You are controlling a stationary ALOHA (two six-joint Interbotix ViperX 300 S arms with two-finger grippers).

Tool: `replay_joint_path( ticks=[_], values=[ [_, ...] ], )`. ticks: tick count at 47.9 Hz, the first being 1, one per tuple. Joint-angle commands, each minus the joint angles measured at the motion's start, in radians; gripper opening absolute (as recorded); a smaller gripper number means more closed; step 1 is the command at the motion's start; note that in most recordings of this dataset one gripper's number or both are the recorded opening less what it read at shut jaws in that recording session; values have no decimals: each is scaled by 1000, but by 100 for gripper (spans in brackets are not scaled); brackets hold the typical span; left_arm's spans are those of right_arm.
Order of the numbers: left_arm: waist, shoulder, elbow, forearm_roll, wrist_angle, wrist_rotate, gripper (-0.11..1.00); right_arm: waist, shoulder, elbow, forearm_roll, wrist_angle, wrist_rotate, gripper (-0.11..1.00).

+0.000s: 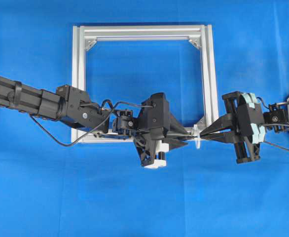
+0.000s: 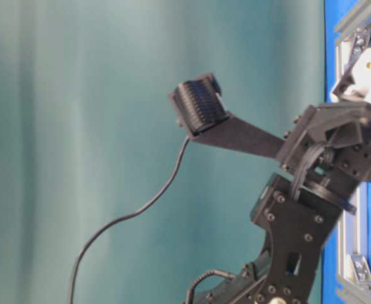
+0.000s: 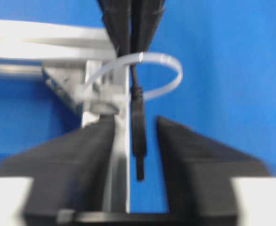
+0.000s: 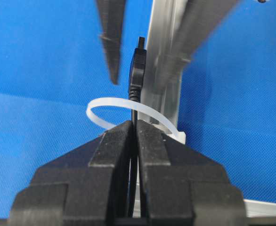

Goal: Insert the wire through the string loop located on the right side.
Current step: 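Open the right gripper to release the cable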

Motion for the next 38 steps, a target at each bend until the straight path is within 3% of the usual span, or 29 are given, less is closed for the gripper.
replay_joint_path(
  ticks=[1,3,26,33,38],
  values=[
    [-3,-26,-11,2,-21,2,16,0,-5,-14,2,-3,-2,-3],
    [-3,-26,-9,2,-21,3,8,0,-5,-14,2,-3,-2,-3],
    [-5,-26,-6,2,-20,3,9,0,-5,-15,2,29,-5,-2],
    [-5,-28,-5,2,-18,3,9,0,-6,-15,3,38,3,19],
    [-5,-28,-5,2,-18,3,9,0,-6,-15,6,43,3,50]
  ],
)
